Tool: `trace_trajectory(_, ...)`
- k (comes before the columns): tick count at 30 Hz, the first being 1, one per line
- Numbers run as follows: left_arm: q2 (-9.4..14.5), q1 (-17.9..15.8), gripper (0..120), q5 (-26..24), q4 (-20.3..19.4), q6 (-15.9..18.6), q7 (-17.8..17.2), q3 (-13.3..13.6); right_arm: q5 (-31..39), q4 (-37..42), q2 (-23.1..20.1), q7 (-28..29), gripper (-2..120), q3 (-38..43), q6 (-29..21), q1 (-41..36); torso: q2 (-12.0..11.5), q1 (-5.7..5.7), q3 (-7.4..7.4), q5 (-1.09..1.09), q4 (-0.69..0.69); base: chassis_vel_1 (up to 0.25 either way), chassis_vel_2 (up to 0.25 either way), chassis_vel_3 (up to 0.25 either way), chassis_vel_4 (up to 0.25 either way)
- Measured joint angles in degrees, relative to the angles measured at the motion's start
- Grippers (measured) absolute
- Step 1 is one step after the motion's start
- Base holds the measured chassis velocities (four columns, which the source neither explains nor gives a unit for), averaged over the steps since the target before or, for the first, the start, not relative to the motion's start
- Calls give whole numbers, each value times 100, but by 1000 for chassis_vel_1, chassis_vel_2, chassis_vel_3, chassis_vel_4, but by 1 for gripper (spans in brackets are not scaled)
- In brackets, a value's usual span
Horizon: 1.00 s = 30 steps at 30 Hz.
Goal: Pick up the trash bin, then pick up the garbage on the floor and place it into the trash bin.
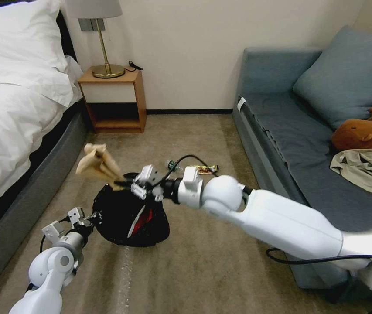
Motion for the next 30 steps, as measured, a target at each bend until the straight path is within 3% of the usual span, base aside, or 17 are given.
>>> trace_trajectory(11,-46,64,3,-177,-70,157,-72,-49,-506,-921,659,-169,0,-290,216,-238,0,0,1,0,1,0,0,0,0)
trace_trajectory(30,22,87,3,-353,-265,540,-308,-113,-919,-1697,666,-364,1,-147,493,-502,0,0,1,1,0,0,0,0,0)
